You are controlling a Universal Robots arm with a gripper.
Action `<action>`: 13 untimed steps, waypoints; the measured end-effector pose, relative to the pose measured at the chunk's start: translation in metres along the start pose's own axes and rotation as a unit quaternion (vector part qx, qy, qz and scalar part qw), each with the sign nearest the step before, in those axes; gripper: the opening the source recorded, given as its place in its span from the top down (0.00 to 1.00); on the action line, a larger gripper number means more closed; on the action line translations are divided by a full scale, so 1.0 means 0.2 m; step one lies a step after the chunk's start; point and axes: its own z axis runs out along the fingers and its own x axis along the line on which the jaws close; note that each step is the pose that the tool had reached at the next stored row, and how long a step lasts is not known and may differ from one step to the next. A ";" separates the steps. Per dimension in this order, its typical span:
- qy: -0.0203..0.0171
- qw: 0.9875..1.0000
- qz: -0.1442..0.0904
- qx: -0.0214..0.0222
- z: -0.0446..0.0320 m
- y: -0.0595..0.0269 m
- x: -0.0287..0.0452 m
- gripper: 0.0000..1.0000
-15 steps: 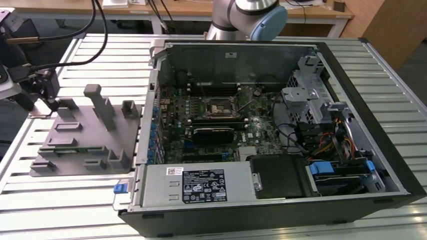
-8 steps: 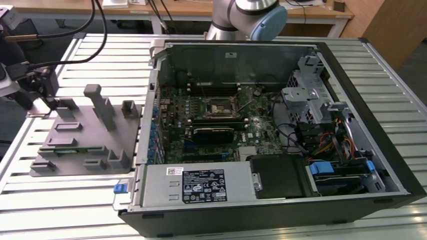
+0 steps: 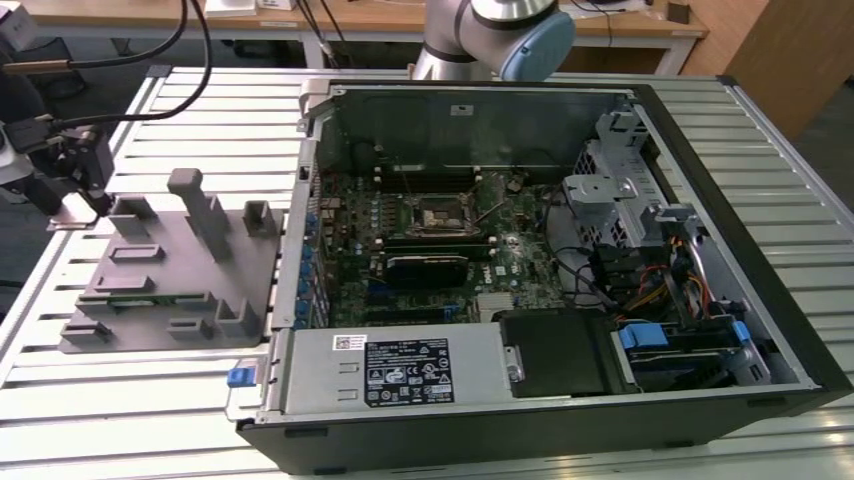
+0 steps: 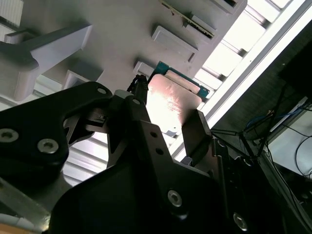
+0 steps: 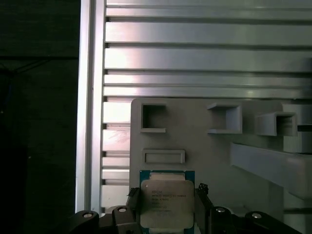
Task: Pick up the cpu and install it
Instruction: 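Pick up the cpu and move it towards the insertion slot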
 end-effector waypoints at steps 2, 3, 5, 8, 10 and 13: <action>0.000 1.000 0.000 0.000 -0.011 0.001 0.000 0.47; 0.000 1.000 0.000 0.000 -0.016 0.001 0.000 0.47; 0.000 1.000 0.000 0.000 -0.027 0.002 0.000 0.47; 0.000 1.000 0.000 0.000 -0.044 0.003 0.000 0.47; 0.000 1.000 0.000 0.000 -0.055 0.003 0.000 0.47; 0.000 1.000 0.000 0.000 -0.069 0.004 -0.001 0.47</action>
